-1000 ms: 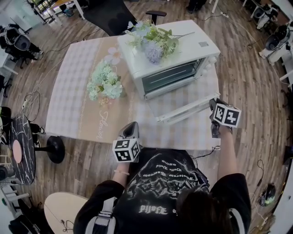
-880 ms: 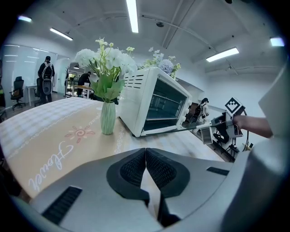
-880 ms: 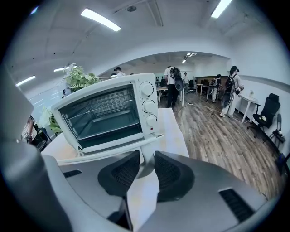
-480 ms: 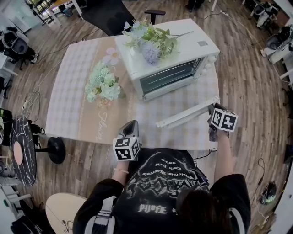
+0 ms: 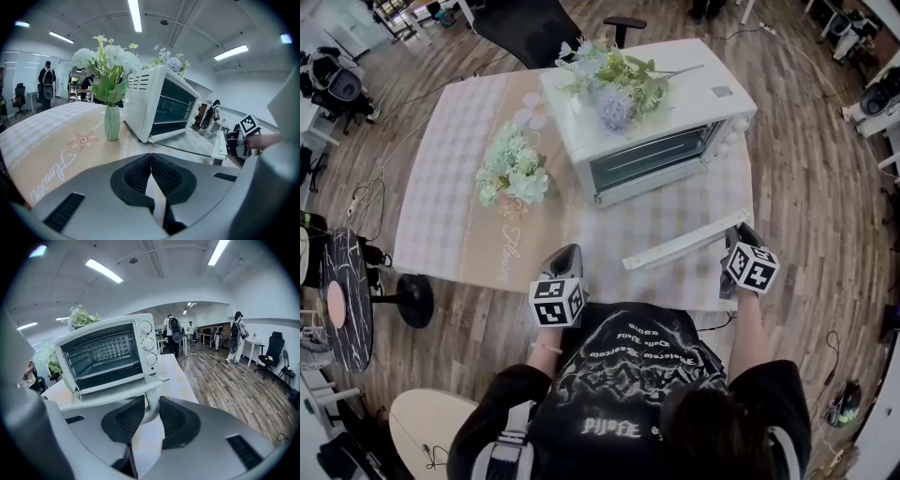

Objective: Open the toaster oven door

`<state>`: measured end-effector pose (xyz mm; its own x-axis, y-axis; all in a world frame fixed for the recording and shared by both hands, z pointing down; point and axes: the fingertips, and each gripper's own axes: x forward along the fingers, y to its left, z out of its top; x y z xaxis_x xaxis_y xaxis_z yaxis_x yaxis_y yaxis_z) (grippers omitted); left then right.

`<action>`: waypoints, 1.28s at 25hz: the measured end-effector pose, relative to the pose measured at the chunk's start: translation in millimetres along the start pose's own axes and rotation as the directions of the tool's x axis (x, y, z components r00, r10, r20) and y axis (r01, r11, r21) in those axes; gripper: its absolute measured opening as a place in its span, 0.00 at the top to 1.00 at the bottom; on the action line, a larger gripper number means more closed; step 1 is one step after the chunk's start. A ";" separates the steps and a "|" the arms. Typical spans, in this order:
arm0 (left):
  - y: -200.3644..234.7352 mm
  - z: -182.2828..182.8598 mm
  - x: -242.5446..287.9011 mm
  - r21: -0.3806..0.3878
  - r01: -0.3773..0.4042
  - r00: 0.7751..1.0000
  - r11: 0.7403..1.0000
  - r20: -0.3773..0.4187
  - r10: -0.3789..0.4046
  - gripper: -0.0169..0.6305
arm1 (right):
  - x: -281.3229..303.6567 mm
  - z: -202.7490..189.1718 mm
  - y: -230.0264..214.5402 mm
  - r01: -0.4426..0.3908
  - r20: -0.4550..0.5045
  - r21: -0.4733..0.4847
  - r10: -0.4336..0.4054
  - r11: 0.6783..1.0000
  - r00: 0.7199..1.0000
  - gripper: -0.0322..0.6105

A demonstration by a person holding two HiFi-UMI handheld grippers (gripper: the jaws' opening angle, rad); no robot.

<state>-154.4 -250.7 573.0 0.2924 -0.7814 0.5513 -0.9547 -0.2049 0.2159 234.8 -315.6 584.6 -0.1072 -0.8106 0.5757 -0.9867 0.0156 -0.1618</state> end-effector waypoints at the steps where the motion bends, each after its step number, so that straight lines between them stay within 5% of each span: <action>1: -0.2 -0.4 0.1 0.001 0.000 1.000 1.000 -0.003 0.000 0.94 | 0.4 -2.7 -0.7 -0.001 0.010 0.001 0.001 1.000 1.000 0.79; 15: -7.2 -7.1 6.4 0.021 0.007 0.999 1.000 -0.038 -0.006 0.94 | 3.3 -14.8 -7.7 0.030 0.126 0.071 -0.038 0.997 0.991 0.79; 32: -8.2 -9.5 8.7 0.011 0.009 0.999 1.000 -0.044 -0.009 0.94 | 0.5 -28.3 -10.1 0.134 0.121 0.139 -0.151 0.981 0.981 0.78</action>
<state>-143.5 -250.2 583.7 0.3030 -0.7527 0.5844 -0.9524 -0.2186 0.2122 241.2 -299.6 609.2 0.0584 -0.8683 0.4927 -0.9655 -0.1746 -0.1934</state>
